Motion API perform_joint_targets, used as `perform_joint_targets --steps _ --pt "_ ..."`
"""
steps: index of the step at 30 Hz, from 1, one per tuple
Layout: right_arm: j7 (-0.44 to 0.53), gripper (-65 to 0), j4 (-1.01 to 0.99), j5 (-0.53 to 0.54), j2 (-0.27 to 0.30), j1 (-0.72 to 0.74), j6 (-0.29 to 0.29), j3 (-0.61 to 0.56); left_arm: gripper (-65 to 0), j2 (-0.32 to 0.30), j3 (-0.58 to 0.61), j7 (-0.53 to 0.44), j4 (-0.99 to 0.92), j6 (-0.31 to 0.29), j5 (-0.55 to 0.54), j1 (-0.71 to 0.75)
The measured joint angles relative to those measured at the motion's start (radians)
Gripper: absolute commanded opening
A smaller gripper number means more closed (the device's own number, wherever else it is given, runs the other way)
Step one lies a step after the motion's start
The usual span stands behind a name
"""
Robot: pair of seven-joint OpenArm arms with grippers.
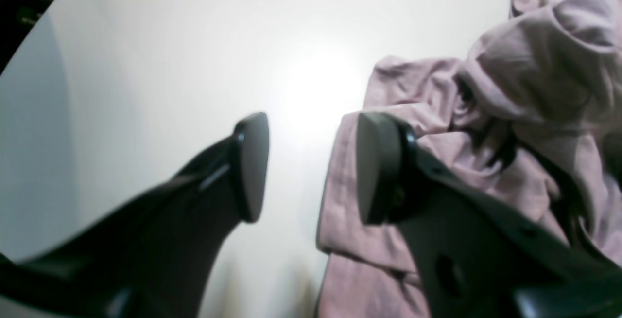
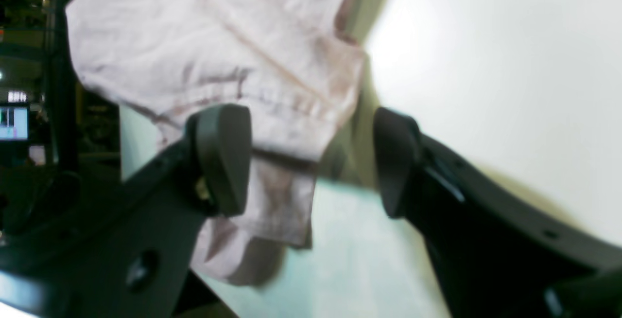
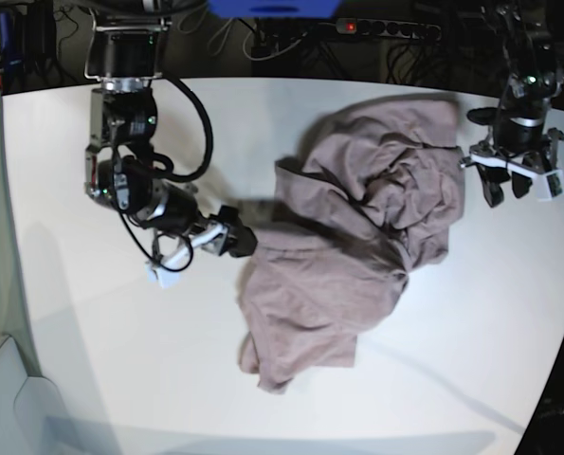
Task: Layout the t-shirt on the table in an organized manner, then fold the t-shirt properly
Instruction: 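Pull the grasped fabric outward with the right gripper to spread the shirt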
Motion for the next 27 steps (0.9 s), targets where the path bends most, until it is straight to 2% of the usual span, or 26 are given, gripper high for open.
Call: perform_joint_targets --steps 13,17,21,22,24,25,27 --pt "-0.001 -25.2 -0.092 -0.008 -0.014 0.004 0.003 -0.002 -36.6 0.000 0.000 0.000 0.000 0.000 0.000 0.000" --pt "0.003 -25.2 -0.092 0.010 -0.046 0.017 0.089 -0.006 -36.6 0.000 0.000 0.000 0.000 0.000 0.000 0.000" --pt "-0.005 -25.6 -0.093 0.006 -0.061 0.021 0.095 -0.005 -36.6 0.000 0.000 0.000 0.000 0.000 0.000 0.003" --pt "-0.004 -27.1 -0.093 0.006 -0.061 0.023 0.095 -0.005 -36.6 0.000 0.000 0.000 0.000 0.000 0.000 0.002" --pt "-0.004 -34.5 -0.093 0.006 -0.058 0.023 0.103 -0.005 -36.6 0.000 0.000 0.000 0.000 0.000 0.000 0.003" --pt "-0.004 -40.1 -0.093 0.002 -0.058 0.023 0.126 -0.004 -36.6 0.000 0.000 0.000 0.000 0.000 0.000 0.003" --pt "-0.004 -55.9 -0.092 -0.001 -0.058 0.023 0.178 -0.003 -36.6 0.000 0.000 0.000 0.000 0.000 0.000 0.003"
